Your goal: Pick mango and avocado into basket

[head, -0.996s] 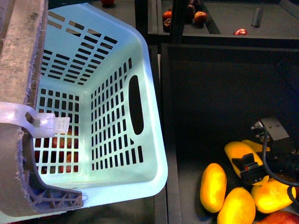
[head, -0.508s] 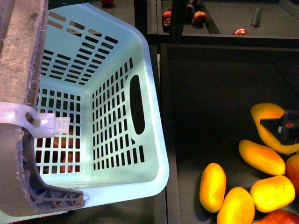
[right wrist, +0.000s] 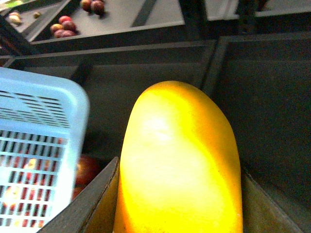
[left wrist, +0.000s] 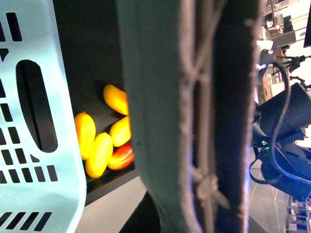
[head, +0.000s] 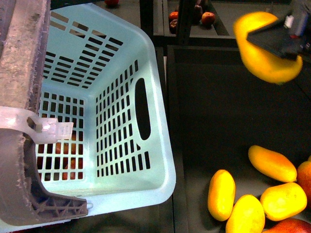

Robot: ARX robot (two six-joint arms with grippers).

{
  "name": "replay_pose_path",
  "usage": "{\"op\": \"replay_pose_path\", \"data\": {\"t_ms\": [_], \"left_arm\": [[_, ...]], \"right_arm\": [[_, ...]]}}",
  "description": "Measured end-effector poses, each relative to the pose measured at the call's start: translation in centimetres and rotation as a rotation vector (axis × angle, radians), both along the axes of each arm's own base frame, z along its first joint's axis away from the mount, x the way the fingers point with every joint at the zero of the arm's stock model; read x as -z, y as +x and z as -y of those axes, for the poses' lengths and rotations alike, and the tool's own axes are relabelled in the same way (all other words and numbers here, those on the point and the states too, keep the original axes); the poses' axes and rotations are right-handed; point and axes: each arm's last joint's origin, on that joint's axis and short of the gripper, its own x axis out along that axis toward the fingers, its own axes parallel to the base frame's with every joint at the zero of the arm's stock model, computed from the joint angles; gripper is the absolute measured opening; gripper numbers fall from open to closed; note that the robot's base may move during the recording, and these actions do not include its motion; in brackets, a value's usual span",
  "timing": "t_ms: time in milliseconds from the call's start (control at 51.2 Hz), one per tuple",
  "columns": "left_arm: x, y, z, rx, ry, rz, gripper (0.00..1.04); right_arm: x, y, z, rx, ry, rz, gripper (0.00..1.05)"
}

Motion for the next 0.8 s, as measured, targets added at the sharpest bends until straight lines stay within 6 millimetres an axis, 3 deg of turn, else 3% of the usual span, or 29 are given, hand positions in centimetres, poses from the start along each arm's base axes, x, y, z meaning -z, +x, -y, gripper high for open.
{"op": "replay_pose_path", "data": {"t_ms": [176,332,586,800], "left_arm": [[0.0,0.0,0.0,0.000,0.000,0.000,0.07],[0.0,0.0,0.0,0.000,0.000,0.000,0.07],[0.0,0.0,0.0,0.000,0.000,0.000,0.07],[0.0,0.0,0.0,0.000,0.000,0.000,0.07]], "right_arm": [[-1.5,0.2,-4.6,-0.086,0.021,0.004,0.60],[-1.0,1.1,-9.3,-0.151,0.034,-0.048,0.60],[0.9,1.4,-12.5,-0.188,0.045,-0.123,0.60],[1.1,0.9,-14.7,-0.233,0.060,-0.135,0.60]]}}
